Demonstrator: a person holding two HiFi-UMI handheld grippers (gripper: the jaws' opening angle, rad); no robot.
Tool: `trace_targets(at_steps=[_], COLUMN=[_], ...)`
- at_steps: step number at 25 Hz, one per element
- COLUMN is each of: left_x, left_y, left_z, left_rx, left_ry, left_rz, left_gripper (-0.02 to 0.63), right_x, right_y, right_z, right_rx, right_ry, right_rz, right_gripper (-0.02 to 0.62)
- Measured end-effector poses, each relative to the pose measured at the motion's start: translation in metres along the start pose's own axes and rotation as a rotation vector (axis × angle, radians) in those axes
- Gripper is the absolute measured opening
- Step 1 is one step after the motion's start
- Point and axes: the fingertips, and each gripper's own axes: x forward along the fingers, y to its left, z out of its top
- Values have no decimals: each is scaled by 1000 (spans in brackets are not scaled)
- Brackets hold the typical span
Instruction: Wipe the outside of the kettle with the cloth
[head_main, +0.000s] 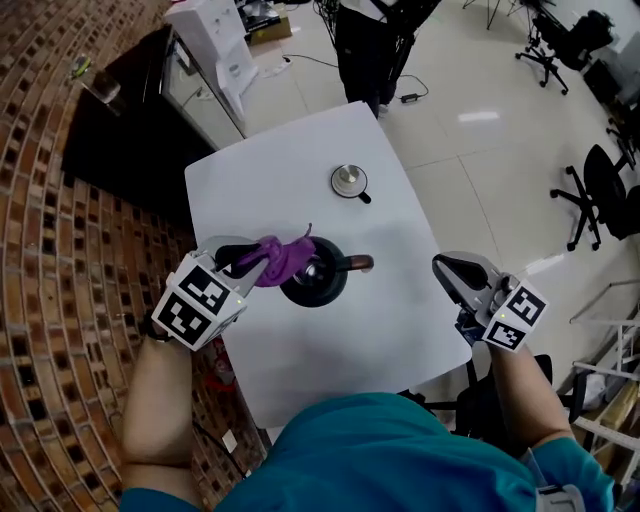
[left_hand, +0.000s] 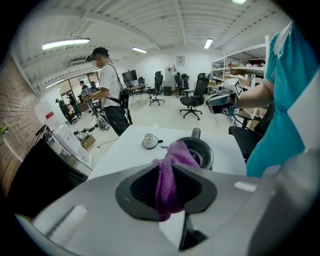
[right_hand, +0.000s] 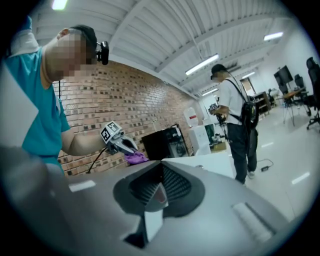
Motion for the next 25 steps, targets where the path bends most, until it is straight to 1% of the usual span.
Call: trace_targets(at_steps=[4, 10, 15, 19, 25], left_x=[-10, -25, -12, 4, 18], left_y=[-12, -37, -85, -113, -130], left_z=[-19, -30, -32, -17, 7], left_rx=[-52, -62, -61, -48, -42], left_ry=[-19, -54, -56, -63, -78], left_rz=[0, 2, -59, -93, -64], left_gripper=[74, 72, 72, 72, 72], right_x=[9, 20, 19, 13, -9], right_y=[5, 11, 14, 16, 17], right_z=[2, 4, 3, 3, 10], right_rx=[-11, -24, -31, -37, -38], right_ry=[21, 41, 48, 43, 12], right_rz=[6, 23, 25, 21, 15], right_gripper=[3, 3, 3, 3, 3])
